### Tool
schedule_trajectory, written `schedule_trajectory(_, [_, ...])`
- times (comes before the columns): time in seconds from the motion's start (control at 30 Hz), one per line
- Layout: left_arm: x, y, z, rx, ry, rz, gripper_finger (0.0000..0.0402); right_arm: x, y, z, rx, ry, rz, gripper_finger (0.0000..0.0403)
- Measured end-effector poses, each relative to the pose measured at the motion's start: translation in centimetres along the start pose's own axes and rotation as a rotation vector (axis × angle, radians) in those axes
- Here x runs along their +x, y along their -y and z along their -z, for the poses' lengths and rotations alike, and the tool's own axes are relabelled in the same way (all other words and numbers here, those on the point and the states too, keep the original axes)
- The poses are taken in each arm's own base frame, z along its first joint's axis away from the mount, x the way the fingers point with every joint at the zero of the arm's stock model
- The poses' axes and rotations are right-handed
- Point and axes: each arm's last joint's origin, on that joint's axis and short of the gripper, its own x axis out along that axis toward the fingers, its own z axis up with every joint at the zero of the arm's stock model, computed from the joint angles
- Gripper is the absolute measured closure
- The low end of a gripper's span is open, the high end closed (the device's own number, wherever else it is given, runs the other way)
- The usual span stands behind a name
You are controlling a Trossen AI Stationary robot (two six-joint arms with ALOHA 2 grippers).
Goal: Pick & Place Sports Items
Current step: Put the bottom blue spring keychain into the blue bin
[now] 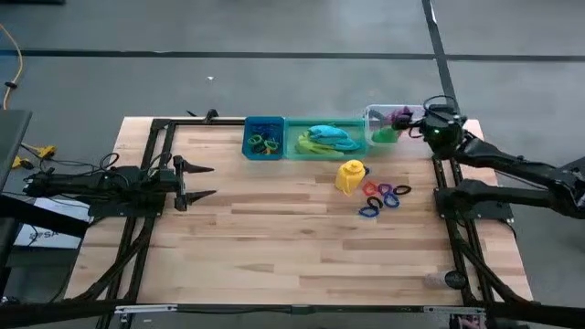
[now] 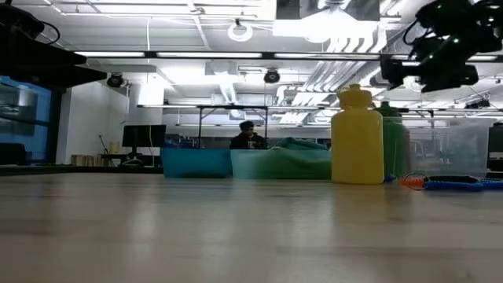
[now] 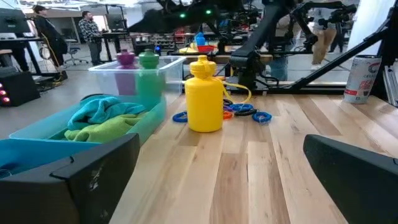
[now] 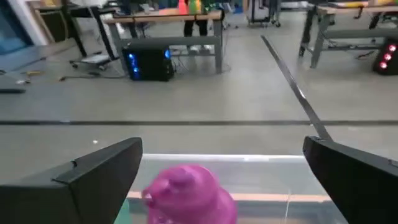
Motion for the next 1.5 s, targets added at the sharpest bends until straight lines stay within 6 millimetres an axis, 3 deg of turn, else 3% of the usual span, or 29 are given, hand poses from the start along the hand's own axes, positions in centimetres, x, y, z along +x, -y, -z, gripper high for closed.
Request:
schedule_trajectory(0.17, [0.0,0.0,0.0,0.0,0.0,0.0,0.0034,-1.4,0.1,-0.8,-0.002,0.027,-0.118,0.0042])
schedule_trajectory(0.43, [0.0,0.0,0.0,0.0,0.0,0.0,0.0034,-4.3,-0.8,-1.3,-0.064,0.03,-0.467,0.0042])
schedule_trajectory(0.87, [0.0,0.0,0.0,0.0,-0.001,-0.001,0.0034,-8.5,-2.4,-0.3,-0.132,-0.087,-0.977,0.0042])
schedule_trajectory(1.2, [0.0,0.0,0.0,0.0,-0.001,0.0,0.0034,-11.1,-2.1,1.8,-0.189,-0.355,-1.193,0.0043])
schedule_trajectory(1.5, [0.0,0.0,0.0,0.0,0.0,0.0,0.0034,-12.2,-1.5,4.0,-0.355,-0.561,-1.213,0.0073])
